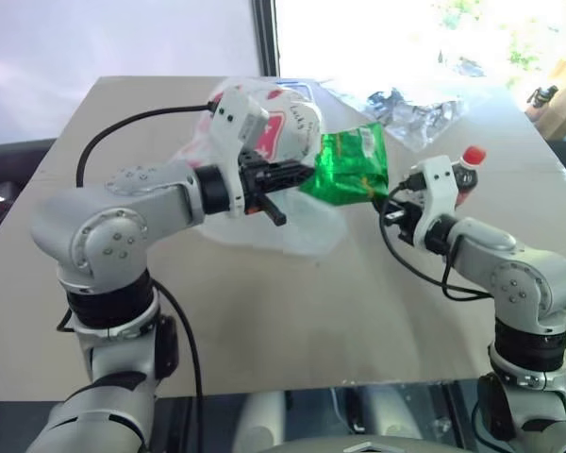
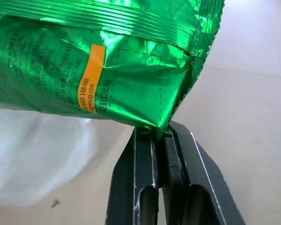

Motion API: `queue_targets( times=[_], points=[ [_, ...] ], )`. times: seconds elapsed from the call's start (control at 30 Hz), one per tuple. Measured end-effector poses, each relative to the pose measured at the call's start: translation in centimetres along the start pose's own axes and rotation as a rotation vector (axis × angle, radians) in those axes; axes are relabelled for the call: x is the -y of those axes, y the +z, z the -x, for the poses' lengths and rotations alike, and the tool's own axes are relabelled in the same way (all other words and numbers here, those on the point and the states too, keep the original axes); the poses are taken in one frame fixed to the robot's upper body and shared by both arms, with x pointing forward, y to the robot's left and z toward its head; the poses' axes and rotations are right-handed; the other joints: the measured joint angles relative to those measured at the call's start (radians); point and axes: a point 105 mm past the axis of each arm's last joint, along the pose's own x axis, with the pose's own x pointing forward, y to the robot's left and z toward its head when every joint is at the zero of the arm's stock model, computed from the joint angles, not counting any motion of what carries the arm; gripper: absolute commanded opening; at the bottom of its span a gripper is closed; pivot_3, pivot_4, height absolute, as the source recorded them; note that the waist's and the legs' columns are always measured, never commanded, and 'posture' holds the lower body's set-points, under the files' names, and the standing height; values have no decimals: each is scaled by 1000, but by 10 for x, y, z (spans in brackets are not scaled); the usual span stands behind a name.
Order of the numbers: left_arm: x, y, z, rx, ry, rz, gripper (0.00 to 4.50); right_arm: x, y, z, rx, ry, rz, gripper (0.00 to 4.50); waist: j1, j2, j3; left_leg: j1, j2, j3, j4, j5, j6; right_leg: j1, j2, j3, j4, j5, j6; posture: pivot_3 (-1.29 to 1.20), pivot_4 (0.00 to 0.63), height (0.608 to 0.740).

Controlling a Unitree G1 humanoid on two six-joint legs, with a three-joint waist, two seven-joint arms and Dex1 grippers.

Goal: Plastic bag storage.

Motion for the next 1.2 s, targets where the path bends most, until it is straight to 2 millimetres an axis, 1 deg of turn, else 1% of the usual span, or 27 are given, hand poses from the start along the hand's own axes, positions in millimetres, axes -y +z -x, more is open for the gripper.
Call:
queue_targets(
  times=[0.03, 0.1, 0.17, 0.23, 0.3, 0.37, 0.47, 0.57, 0.7, 0.73, 0.8, 0.83, 0.9, 0.97, 1.03, 1.17, 1.2],
  points=[
    [4, 3, 1, 2, -34, 19, 0, 5, 2, 6, -4, -9, -1, 55, -1, 1, 0, 0, 0, 0, 0, 0, 0, 0, 0, 0, 0, 0, 0, 0, 150, 740],
    [4, 4, 4, 0, -55, 52, 0, 13, 8, 19, -2, -31, 13, 55, -2, 1, 1, 1, 0, 0, -1, 0, 0, 0, 0, 0, 0, 0, 0, 0, 150, 740],
    [0, 1, 4, -8, -45, 79, 0, 13, 14, 31, 3, -28, 42, 55, -6, 1, 1, 1, 0, 0, -1, 0, 0, 0, 1, 1, 0, 0, 0, 0, 150, 740],
    [-4, -3, 2, -14, -24, 94, 0, 1, 17, 34, 5, 26, 68, 55, -11, 1, 1, 2, 1, 1, -2, 0, 0, 0, 1, 2, 0, 0, 0, 0, 150, 740],
    [-8, -9, -1, -21, 6, 104, 0, -16, 14, 32, -6, 95, 95, 55, -13, 1, 1, 2, 1, 1, -2, 0, 0, 0, 1, 2, 0, 0, 0, 0, 150, 740],
    [-9, -13, -5, -22, 19, 114, 0, -35, 6, 24, -37, 161, 118, 55, -12, 1, 1, 2, 1, 1, -2, 0, 0, 0, 1, 2, 0, 0, 0, 0, 150, 740],
    [-9, -11, -6, -8, 19, 109, 0, -56, -6, 9, -67, 226, 100, 55, -10, 1, 1, 2, 0, 2, -2, 0, 0, 0, 0, 3, 0, 0, 0, 0, 150, 740],
    [-9, -11, -6, -7, 20, 108, 0, -59, -17, -2, -111, 222, 144, 55, -4, 2, 1, 1, 0, 1, -2, 0, 0, 0, 0, 2, -1, 0, 0, 0, 150, 740],
    [-11, -11, -3, -4, 36, 110, 0, -61, -23, -10, -123, 239, 199, 55, -4, 1, 1, 1, 0, 1, -2, 0, 0, 0, 0, 2, -1, 0, 0, 0, 150, 740],
    [-12, -14, -1, -7, 41, 117, 0, -62, -24, -15, -120, 247, 204, 55, -6, 2, 1, 2, 0, 1, -2, 0, 0, 0, 0, 2, -1, 0, 0, 0, 150, 740],
    [-12, -16, 0, -10, 39, 123, 0, -65, -25, -20, -119, 264, 214, 55, -8, 2, 1, 2, 0, 1, -2, 0, 0, 0, 1, 2, -1, 0, 0, 0, 150, 740],
    [-11, -17, 0, -10, 36, 121, 0, -71, -23, -30, -112, 293, 244, 55, -12, 2, 1, 2, 1, 1, -2, 0, 0, 0, 1, 2, -1, 0, 0, 0, 150, 740],
    [-6, -16, 1, -4, 13, 112, 0, -83, -16, -41, -81, 336, 281, 55, -13, 2, 1, 2, 1, 1, -2, 0, 0, 0, 1, 2, -1, 0, 0, 0, 150, 740],
    [-3, -17, 5, -10, 10, 94, 0, -102, -8, -56, -44, 410, 344, 55, -21, 2, 1, 2, 1, 1, -2, 0, 0, 0, 1, 2, -1, 0, 0, 0, 150, 740],
    [-8, -15, 13, 20, 40, 91, 0, -113, -9, -68, -28, 466, 413, 55, -26, 2, 1, 2, 1, 1, -2, 0, 0, 0, 1, 2, -1, 0, 0, 0, 150, 740],
    [-19, -19, 23, 33, 101, 92, 0, -125, -13, -91, -9, 529, 528, 55, -26, 1, 1, 1, 0, 0, -2, 0, -1, 0, 0, 1, -3, 0, 0, 0, 150, 740],
    [-23, -20, 26, 31, 125, 89, 0, -131, -16, -95, -4, 562, 550, 382, -25, 1, 1, 1, 0, 0, -2, 0, -1, 0, 0, 1, -3, 0, 0, 0, 150, 740]
  ],
)
